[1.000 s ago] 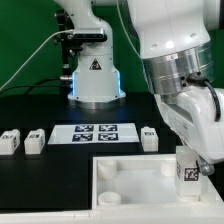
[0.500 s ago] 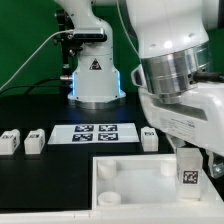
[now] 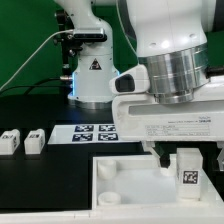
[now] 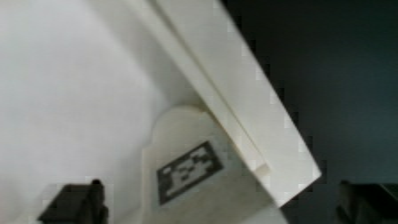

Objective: Assemble one leg

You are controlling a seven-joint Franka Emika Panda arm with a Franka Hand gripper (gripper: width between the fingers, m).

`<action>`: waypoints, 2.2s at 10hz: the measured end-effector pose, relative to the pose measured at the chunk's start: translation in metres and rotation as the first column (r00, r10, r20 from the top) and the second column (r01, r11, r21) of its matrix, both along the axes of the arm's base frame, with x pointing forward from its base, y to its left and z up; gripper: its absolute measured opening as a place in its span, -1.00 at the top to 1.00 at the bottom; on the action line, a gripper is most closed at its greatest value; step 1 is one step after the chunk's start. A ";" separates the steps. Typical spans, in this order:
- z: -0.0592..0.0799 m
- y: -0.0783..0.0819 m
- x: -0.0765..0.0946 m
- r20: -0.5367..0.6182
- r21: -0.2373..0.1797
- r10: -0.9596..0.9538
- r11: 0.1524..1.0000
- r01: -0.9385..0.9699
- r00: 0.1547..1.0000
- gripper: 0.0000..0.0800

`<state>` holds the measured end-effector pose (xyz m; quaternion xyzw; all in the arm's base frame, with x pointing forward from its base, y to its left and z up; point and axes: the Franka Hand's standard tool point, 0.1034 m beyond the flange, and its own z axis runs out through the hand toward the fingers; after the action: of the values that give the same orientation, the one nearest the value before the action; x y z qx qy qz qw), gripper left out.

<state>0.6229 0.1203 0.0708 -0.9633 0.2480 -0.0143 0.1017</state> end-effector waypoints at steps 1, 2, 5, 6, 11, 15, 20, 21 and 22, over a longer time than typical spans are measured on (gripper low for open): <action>0.000 -0.001 0.000 0.020 -0.010 0.104 0.995 -0.103 0.994 -0.62; 0.001 -0.001 0.000 0.032 -0.042 0.243 0.969 -0.242 0.969 -0.62; 0.003 0.003 0.004 0.039 -0.112 0.425 0.901 -0.419 0.904 -0.56; 0.003 0.002 0.004 0.040 -0.112 0.425 0.901 -0.419 0.904 -0.56; 0.002 -0.001 0.004 0.000 -0.071 0.047 0.996 -0.047 0.999 0.25; 0.000 -0.004 0.003 -0.041 0.035 -0.540 0.840 0.542 0.840 0.25; -0.001 0.002 0.005 -0.226 0.058 -0.902 0.364 0.930 0.367 0.25; -0.001 0.002 0.005 -0.229 0.057 -0.905 0.354 0.933 0.357 0.25; -0.001 0.002 0.005 -0.221 0.061 -0.894 0.385 0.921 0.389 0.24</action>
Offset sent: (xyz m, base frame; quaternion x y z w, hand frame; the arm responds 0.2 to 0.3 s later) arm 0.0161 0.0112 0.0057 -0.1178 0.0109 -0.4756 0.8717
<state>0.6281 0.1219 0.0701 -0.6548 0.7420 0.0270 0.1415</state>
